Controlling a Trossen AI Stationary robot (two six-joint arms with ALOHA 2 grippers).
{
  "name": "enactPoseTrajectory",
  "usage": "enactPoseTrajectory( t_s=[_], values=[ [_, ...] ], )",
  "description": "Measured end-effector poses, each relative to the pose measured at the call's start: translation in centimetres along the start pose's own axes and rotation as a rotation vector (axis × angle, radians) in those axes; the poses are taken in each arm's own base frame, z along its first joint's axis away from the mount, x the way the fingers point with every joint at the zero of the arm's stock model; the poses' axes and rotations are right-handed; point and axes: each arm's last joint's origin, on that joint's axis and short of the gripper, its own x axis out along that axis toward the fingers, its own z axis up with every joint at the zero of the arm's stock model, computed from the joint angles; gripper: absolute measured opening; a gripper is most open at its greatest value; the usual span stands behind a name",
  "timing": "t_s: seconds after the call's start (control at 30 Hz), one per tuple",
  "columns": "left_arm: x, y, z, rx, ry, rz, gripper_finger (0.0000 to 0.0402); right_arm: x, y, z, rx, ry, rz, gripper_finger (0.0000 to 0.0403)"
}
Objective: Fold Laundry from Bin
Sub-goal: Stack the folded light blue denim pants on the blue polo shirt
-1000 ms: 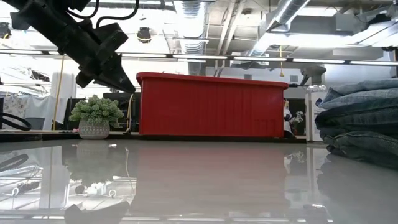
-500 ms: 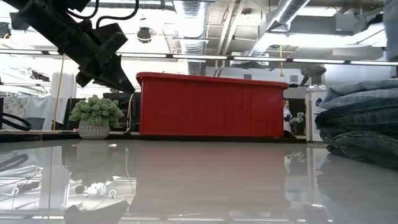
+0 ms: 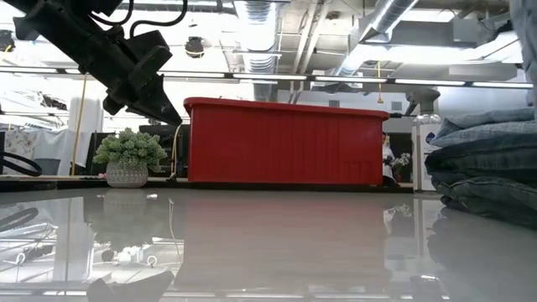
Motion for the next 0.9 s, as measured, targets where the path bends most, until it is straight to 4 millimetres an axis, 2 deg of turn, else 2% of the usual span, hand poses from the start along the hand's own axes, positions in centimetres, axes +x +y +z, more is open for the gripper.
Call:
enactPoseTrajectory(
  t_s=[0.3,0.5,0.6,0.73,0.9],
  values=[
    [0.1,0.1,0.1,0.001,-0.011,0.019,0.0,1.8,-5.6,-2.1,0.091,0.047,-0.178,0.0045],
    [0.3,0.4,0.2,-0.009,-0.013,0.038,0.0,1.7,-9.3,-3.0,0.304,0.008,-0.348,0.0045],
    [0.4,0.6,0.3,-0.015,-0.013,0.048,0.0,1.0,-10.4,-3.6,0.368,-0.04,-0.412,0.0045],
    [0.6,0.8,0.4,-0.023,-0.015,0.061,0.0,0.3,-11.2,-4.4,0.354,-0.069,-0.463,0.0045],
    [0.8,1.0,0.6,-0.034,-0.016,0.074,0.0,0.3,-12.1,-5.1,0.322,-0.057,-0.474,0.0045]
  ],
)
